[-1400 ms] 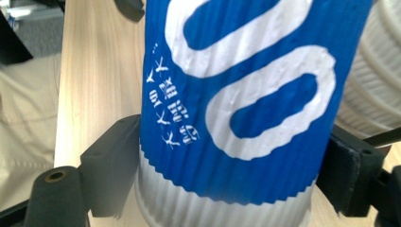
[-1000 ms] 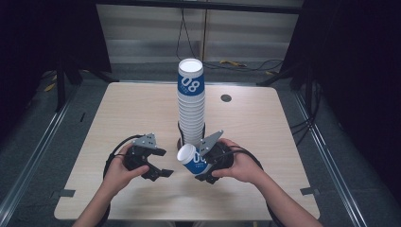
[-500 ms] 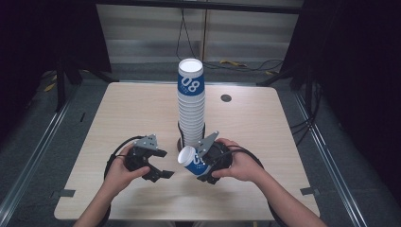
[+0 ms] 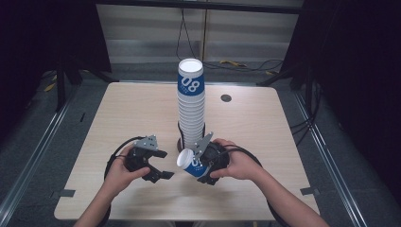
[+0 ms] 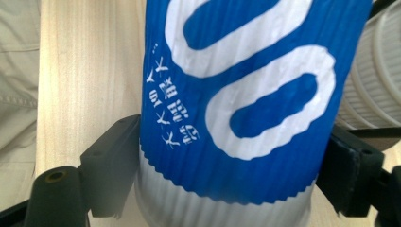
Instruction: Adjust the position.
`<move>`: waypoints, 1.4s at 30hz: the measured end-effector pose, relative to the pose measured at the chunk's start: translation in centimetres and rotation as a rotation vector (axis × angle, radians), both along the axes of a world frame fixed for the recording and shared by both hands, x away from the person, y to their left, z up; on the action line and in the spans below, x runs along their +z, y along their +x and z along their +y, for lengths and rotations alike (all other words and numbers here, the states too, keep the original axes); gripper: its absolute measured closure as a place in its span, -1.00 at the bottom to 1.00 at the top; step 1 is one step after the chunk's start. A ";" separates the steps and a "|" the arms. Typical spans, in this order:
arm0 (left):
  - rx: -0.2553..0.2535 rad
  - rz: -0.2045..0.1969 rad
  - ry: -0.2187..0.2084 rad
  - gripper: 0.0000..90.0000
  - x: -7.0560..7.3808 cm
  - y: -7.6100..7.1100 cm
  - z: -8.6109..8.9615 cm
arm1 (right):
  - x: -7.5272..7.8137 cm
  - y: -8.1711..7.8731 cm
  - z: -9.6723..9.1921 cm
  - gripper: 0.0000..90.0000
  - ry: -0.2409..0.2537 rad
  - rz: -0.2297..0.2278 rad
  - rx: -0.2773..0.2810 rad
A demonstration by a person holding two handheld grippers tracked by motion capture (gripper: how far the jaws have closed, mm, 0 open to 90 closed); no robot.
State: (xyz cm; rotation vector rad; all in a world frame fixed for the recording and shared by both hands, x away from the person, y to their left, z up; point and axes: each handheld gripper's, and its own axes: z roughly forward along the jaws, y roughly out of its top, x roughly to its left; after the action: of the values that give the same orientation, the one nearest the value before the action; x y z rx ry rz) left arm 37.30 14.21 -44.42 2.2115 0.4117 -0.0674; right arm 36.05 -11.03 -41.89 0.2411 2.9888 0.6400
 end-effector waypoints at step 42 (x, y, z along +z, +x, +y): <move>-0.032 0.005 -0.003 -0.65 0.0 -0.2 -0.1 | -0.3 0.4 1.1 -0.61 -0.123 0.040 0.049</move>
State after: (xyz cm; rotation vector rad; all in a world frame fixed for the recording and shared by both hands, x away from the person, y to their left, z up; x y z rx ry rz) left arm 37.07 14.07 -44.40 2.2161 0.3786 -0.0912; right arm 36.47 -9.97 -42.17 0.1750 3.0669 0.4591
